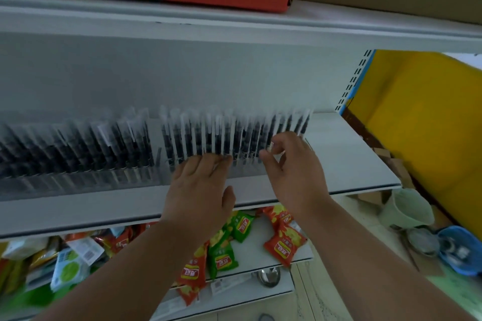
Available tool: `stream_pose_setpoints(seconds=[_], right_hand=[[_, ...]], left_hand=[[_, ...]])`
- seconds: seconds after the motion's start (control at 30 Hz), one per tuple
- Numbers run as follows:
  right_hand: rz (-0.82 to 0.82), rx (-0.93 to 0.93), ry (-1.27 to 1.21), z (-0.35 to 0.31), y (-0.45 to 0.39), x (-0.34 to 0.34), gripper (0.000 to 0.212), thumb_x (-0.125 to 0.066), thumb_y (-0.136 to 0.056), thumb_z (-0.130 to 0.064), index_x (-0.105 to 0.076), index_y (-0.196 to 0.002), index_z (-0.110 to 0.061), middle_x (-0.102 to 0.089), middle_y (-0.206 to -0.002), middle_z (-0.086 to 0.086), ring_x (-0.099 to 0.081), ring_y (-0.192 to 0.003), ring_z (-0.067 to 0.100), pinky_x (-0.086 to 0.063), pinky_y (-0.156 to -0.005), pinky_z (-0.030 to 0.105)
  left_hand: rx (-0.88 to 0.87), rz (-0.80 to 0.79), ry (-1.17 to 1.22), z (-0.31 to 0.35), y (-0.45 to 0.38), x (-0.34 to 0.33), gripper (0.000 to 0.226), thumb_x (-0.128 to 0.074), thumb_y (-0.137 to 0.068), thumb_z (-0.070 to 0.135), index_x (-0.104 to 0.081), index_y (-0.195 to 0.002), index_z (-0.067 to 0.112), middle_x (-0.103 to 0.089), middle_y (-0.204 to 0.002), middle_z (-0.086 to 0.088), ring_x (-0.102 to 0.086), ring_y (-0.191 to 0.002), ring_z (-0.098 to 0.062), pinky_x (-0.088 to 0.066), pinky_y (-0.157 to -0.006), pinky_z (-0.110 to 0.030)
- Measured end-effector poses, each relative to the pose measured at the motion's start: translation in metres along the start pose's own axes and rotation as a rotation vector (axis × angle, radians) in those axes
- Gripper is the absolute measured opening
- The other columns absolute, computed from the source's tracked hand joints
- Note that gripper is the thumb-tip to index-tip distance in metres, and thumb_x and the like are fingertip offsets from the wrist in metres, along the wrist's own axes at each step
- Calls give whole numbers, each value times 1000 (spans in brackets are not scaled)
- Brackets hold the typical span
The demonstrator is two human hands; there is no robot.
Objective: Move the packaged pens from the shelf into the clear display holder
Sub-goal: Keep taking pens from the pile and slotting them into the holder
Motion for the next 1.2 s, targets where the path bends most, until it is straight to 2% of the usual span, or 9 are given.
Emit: stream_pose_setpoints(seconds=[0.17, 0.27, 0.4, 0.5, 0.67, 0.8, 0.9, 1.03, 1.2], right_hand=[[-109, 203, 24, -31, 23, 17, 40, -60, -94, -37, -52, -127, -17, -54, -118, 1, -55, -98, 17, -47, -80, 32], [-192, 307, 62, -56, 31, 21, 42, -59, -94, -39, -52, -129, -17, -53, -124, 4, -52, -112, 22, -45, -94, 39], [-323, 460, 67, -93, 35, 13, 39, -54, -96, -42, -50, -129, -22, -49, -127, 1, -47, -117, 21, -40, -99, 41], [-416, 563, 38, -129, 44, -7, 40, -51, -96, -46, -45, -130, -26, -45, -128, -2, -45, -118, 20, -39, -101, 42], [-465, 687, 7, -207, 74, -34, 42, -52, -94, -49, -46, -128, -26, -45, -127, -2, -47, -115, 20, -43, -96, 43], [-434, 776, -18, -278, 104, -52, 42, -53, -93, -49, -50, -125, -22, -49, -120, 1, -50, -107, 22, -46, -89, 43], [-405, 810, -30, -343, 135, -81, 46, -51, -93, -51, -49, -129, -23, -49, -123, 2, -50, -110, 23, -45, -92, 43], [-446, 804, -82, -429, 186, -130, 43, -52, -92, -52, -49, -125, -25, -49, -121, 1, -49, -111, 24, -43, -92, 41], [-453, 773, -131, -507, 198, -165, 43, -51, -92, -53, -48, -126, -26, -49, -123, -1, -48, -113, 22, -43, -94, 41]], left_hand=[[51, 131, 254, -7, 24, 8, 47, -52, -93, 31, -51, -137, 14, -52, -137, -5, -45, -127, -24, -37, -105, -37], [84, 266, 188, -12, 57, 21, 42, -47, -89, 35, -62, -121, 11, -59, -120, -6, -51, -113, -25, -43, -97, -40], [219, 231, 23, -28, 102, 34, 36, -47, -88, 33, -66, -110, 14, -62, -109, -4, -52, -103, -25, -40, -90, -38], [376, 158, -51, -49, 141, 48, 37, -47, -88, 37, -65, -114, 18, -61, -111, -2, -56, -104, -27, -48, -89, -43], [595, 96, -142, -89, 210, 81, 44, -42, -87, 44, -64, -118, 22, -62, -116, -1, -57, -108, -29, -48, -90, -44], [664, 142, -180, -137, 266, 113, 41, -42, -86, 47, -68, -108, 24, -63, -106, 2, -59, -101, -27, -51, -82, -41], [674, 211, -227, -186, 310, 142, 37, -44, -86, 45, -67, -102, 22, -63, -100, 0, -60, -93, -27, -51, -78, -41], [719, 181, -263, -257, 380, 179, 34, -47, -85, 46, -65, -103, 23, -61, -96, 1, -59, -89, -27, -50, -76, -39], [795, 175, -259, -324, 423, 218, 36, -43, -85, 48, -65, -105, 27, -61, -98, 8, -59, -91, -22, -47, -78, -37]])
Point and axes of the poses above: each hand's wrist, its own y-axis away from the middle knuckle, its own x-axis out of the back of the hand, z = x × y, the point moved 2 cm from there along -y, towards the middle knuckle
